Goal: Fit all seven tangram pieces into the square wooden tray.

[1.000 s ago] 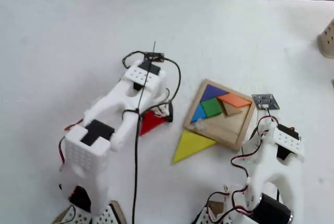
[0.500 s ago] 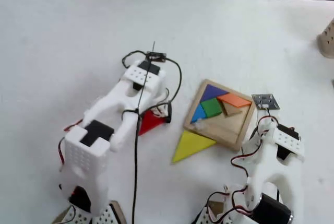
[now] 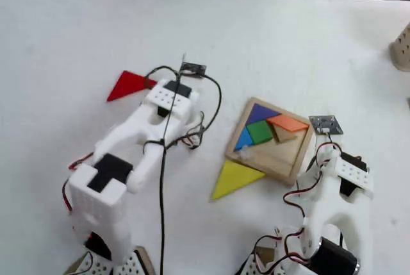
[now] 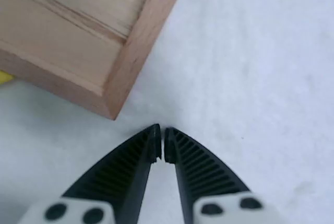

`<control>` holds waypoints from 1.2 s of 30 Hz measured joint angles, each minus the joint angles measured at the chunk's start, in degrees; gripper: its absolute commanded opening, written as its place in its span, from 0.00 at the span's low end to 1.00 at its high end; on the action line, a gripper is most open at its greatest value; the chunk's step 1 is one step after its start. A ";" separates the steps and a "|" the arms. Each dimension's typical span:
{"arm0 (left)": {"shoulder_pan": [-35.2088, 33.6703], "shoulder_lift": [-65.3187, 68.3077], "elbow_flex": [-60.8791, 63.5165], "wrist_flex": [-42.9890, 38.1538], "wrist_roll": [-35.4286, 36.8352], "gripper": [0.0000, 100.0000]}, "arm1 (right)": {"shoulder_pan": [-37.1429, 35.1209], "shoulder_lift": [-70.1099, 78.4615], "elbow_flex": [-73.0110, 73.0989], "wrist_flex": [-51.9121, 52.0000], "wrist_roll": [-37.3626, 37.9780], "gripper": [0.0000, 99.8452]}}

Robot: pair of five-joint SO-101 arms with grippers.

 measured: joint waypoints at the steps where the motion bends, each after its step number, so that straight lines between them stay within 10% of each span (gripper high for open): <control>1: 0.00 -0.53 0.70 -0.44 -0.18 0.14 | 0.00 0.00 0.00 0.00 0.00 0.02; 14: -10.20 -10.64 1.85 -1.05 -10.90 0.29 | 0.00 0.00 0.00 0.00 0.00 0.02; 24: -22.77 -15.82 1.85 -12.92 -11.60 0.02 | 0.00 0.00 0.00 0.00 0.00 0.02; 36: -22.86 -5.80 -6.24 -27.25 -11.69 0.02 | 0.00 -0.09 0.26 0.00 2.46 0.02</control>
